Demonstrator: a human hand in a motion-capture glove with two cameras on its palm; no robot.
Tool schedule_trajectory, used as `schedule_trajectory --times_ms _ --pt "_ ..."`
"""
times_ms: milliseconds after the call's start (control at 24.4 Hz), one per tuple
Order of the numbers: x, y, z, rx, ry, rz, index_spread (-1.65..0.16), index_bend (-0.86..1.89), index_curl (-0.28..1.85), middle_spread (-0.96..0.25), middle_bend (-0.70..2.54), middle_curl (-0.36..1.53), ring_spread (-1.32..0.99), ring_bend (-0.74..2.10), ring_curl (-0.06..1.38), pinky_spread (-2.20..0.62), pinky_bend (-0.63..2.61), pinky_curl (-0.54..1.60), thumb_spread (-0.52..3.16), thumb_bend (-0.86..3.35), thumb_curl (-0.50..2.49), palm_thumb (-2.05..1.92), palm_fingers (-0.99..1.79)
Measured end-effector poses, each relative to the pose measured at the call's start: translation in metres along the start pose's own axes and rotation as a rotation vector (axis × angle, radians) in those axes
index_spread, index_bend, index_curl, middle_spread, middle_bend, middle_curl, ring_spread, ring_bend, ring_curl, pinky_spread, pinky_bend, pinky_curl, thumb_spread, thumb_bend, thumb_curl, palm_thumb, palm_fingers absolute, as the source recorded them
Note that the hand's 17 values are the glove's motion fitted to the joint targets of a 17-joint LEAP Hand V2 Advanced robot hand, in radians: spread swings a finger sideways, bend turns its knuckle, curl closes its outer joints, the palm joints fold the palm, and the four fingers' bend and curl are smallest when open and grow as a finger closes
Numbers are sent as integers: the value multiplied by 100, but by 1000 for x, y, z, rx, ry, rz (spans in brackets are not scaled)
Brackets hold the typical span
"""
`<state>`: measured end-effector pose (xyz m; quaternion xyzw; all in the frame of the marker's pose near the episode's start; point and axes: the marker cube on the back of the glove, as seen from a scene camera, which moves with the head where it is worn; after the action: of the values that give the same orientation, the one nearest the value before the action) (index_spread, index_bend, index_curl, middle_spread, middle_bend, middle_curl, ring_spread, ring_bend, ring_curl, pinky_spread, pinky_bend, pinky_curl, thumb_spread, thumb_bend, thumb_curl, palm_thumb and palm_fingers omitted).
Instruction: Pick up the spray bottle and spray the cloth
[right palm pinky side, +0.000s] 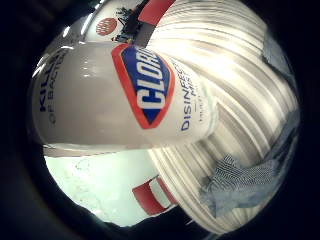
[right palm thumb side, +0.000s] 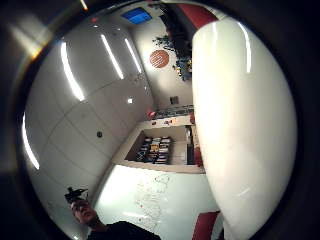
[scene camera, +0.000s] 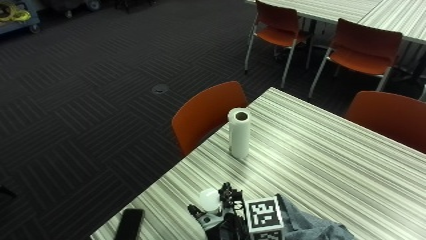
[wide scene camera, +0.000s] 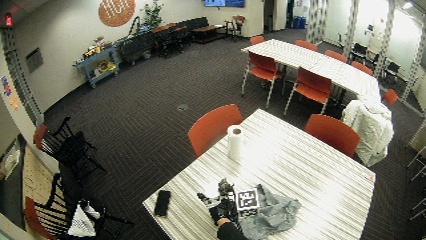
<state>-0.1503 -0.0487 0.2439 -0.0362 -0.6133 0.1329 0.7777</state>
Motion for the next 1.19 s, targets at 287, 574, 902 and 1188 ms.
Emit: schedule_trajectory --times_ms 287,574,902,1188 --pt "-6 8 2 -29 -37 -10 -28 6 33 2 26 49 4 29 45 15 46 35 85 -3 66 103 8" --pt "-5 25 18 -90 -32 -66 -29 9 28 1 27 47 6 30 44 15 48 36 88 -3 62 101 6" --pt "-19 91 45 -137 -152 -126 -30 11 25 1 27 45 7 31 43 16 48 36 91 -2 59 101 6" --pt "-80 76 54 -217 -127 -242 -30 14 25 0 26 44 7 30 41 17 47 36 94 -2 58 101 8"
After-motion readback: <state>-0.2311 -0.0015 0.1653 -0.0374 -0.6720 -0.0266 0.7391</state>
